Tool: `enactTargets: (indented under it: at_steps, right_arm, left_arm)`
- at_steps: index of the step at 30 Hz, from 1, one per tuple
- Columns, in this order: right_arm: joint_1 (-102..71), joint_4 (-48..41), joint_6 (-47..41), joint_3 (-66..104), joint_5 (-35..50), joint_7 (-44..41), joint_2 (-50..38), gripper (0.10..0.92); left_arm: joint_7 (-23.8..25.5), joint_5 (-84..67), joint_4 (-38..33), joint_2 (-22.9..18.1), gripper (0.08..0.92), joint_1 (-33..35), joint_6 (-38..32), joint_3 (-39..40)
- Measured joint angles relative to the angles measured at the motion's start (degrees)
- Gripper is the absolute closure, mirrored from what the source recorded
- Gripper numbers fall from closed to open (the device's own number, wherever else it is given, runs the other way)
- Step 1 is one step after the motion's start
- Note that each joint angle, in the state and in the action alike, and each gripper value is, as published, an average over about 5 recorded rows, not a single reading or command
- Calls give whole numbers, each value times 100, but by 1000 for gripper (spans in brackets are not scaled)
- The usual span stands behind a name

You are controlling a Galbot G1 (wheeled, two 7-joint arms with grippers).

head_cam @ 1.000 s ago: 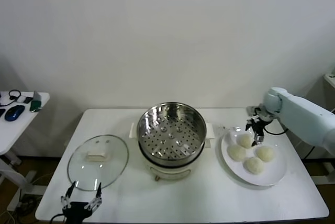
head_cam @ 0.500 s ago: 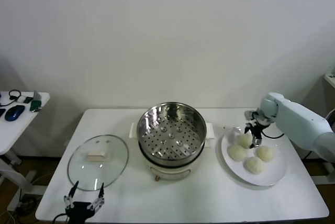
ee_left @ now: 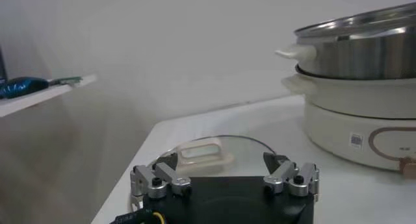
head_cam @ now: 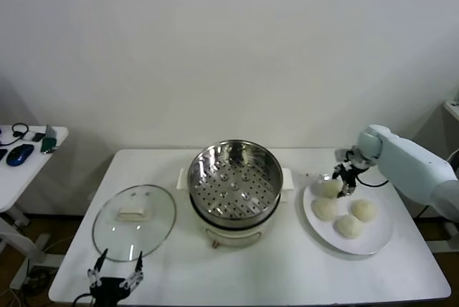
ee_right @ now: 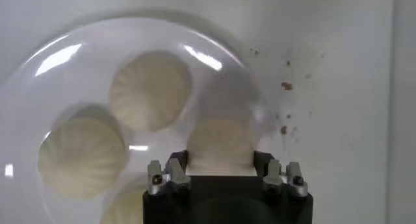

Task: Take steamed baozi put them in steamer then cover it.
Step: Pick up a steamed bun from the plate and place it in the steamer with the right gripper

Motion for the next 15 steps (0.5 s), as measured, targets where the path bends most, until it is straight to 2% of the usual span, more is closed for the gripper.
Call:
enactTargets:
  at_steps: [7, 15]
  right_arm:
    - [1584, 1044, 342, -949, 643, -84, 115, 362]
    - [2887, 2199, 970, -1718, 1067, -45, 760, 357]
  left_arm:
    - [2, 10, -1, 23, 177, -13, -5, 3]
    - [11, 27, -12, 49, 177, -44, 4, 2]
